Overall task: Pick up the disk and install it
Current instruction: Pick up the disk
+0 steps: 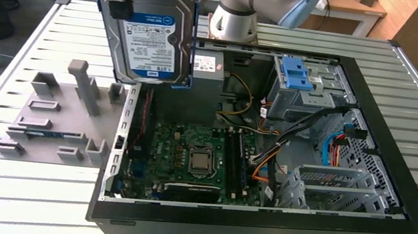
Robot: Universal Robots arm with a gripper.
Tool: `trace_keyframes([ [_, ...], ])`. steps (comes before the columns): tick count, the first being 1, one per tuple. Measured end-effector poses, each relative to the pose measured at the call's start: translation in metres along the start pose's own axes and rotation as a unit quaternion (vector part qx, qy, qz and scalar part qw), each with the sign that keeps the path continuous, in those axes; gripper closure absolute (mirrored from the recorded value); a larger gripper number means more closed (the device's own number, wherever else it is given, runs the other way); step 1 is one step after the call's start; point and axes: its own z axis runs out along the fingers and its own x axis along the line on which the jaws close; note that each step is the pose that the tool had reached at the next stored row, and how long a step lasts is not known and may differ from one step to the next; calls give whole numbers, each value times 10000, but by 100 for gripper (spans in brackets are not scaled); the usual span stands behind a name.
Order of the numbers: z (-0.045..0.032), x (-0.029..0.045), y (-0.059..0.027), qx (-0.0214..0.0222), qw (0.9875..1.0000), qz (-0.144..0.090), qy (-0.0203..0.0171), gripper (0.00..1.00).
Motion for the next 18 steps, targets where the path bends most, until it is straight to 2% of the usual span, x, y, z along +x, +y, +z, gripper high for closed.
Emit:
trace_keyframes([
  [5,0,2,-98,0,10000,0,0,64],
  [18,2,8,-487,0,10000,0,0,64],
])
